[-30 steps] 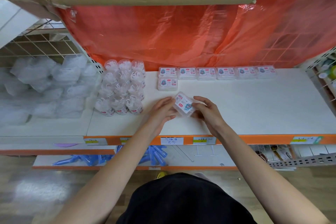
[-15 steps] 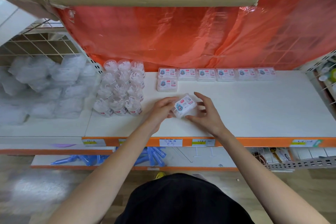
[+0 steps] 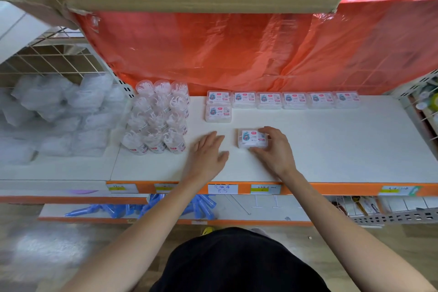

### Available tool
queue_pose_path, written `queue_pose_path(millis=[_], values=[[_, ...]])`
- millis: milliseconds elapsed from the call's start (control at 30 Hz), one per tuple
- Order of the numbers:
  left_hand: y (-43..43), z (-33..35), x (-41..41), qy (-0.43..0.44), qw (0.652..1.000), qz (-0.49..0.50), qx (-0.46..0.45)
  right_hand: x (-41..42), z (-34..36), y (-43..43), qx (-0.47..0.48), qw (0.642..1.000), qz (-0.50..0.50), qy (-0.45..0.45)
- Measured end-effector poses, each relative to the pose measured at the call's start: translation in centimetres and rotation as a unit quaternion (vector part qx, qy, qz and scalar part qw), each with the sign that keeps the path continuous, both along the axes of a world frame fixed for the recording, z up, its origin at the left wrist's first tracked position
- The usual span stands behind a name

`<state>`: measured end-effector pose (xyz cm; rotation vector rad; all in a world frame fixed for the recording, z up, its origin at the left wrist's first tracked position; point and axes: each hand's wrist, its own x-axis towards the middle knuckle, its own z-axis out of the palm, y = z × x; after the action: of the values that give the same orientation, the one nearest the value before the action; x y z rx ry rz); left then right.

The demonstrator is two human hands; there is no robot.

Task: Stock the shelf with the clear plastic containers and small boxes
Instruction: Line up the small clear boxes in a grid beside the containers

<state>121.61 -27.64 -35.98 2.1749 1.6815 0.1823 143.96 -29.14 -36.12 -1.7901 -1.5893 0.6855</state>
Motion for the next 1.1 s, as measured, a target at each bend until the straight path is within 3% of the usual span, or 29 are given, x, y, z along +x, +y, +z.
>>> queue_pose_path(millis=[100,267,500,1100], values=[[-1.0,-1.7,-0.2,0.054,0.998,-0.027,0.012,-0.4,-0.4,0.2,-0.015,0.999,0.006,-0.029],[-1.0,-1.9,-0.1,0.064,0.997,-0.025,0.033,-0.8,-1.3,-0.6,-0.022,0.996,0.007,-0.091],[-1.1,-1.8,0.0,0.057,0.997,-0.025,0.037,-1.0,-1.8,-2.8,0.059,0.972,0.057,-0.221],[-1.1,-2.0,0.1,0.047,0.998,0.002,0.047,-2.5,-2.1,3.5,0.029,0.975,0.058,-0.215]])
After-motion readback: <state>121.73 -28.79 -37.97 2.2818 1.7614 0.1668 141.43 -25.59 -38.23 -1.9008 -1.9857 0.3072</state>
